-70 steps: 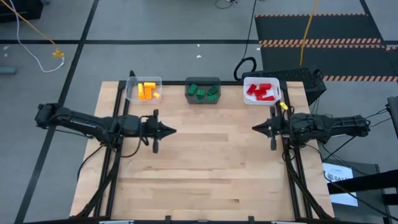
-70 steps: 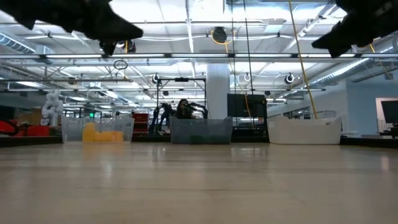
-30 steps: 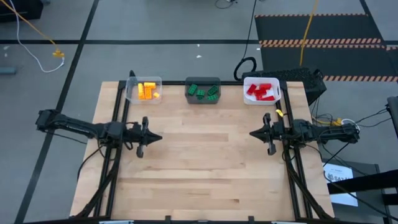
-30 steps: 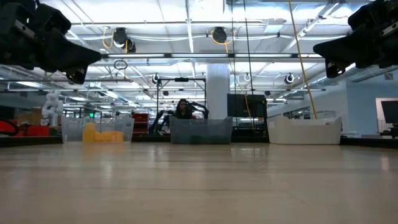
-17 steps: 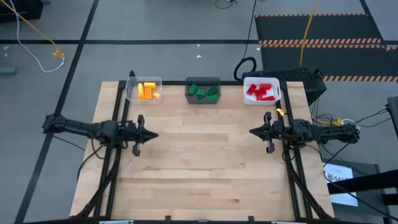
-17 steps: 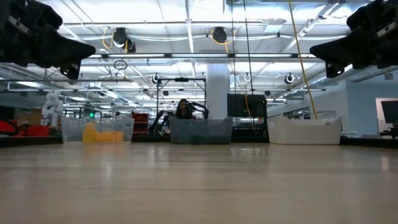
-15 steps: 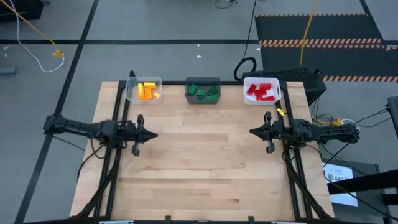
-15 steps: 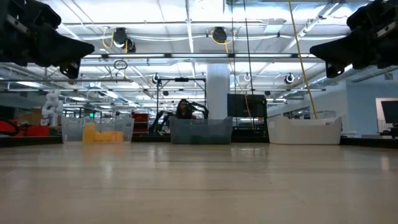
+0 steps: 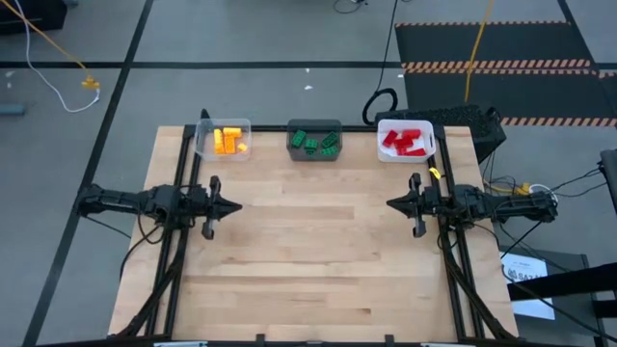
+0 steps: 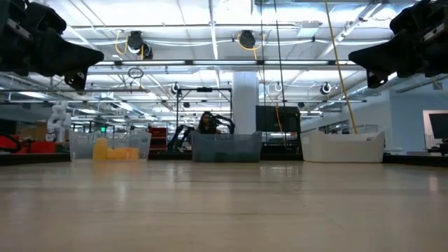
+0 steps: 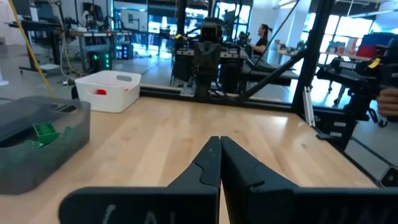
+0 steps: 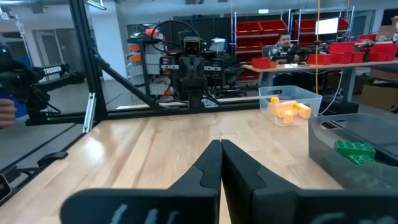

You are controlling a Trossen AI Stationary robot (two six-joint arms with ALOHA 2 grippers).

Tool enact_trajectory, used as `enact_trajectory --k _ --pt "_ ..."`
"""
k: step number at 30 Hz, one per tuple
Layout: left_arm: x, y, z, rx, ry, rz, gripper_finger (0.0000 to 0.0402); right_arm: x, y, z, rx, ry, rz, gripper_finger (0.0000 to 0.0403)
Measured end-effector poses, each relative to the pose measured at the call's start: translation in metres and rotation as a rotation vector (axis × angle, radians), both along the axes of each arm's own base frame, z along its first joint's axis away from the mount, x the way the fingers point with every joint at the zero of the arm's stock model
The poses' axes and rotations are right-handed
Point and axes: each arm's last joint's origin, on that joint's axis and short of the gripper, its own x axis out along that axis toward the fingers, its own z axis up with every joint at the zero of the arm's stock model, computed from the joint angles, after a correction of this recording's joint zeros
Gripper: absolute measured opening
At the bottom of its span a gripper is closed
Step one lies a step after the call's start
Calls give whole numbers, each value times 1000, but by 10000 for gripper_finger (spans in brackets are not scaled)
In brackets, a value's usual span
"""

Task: Sort & place blocks by color
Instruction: Return to Home Position

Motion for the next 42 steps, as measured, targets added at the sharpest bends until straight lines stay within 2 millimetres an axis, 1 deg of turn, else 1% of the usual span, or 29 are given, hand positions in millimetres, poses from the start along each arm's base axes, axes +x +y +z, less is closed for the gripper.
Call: enact_trajectory --k 9,42 --pt "0 1 0 18 -5 9 18 0 0 1 -2 -11 1 0" --pt "0 1 1 15 -13 12 14 0 0 1 -2 -14 4 0"
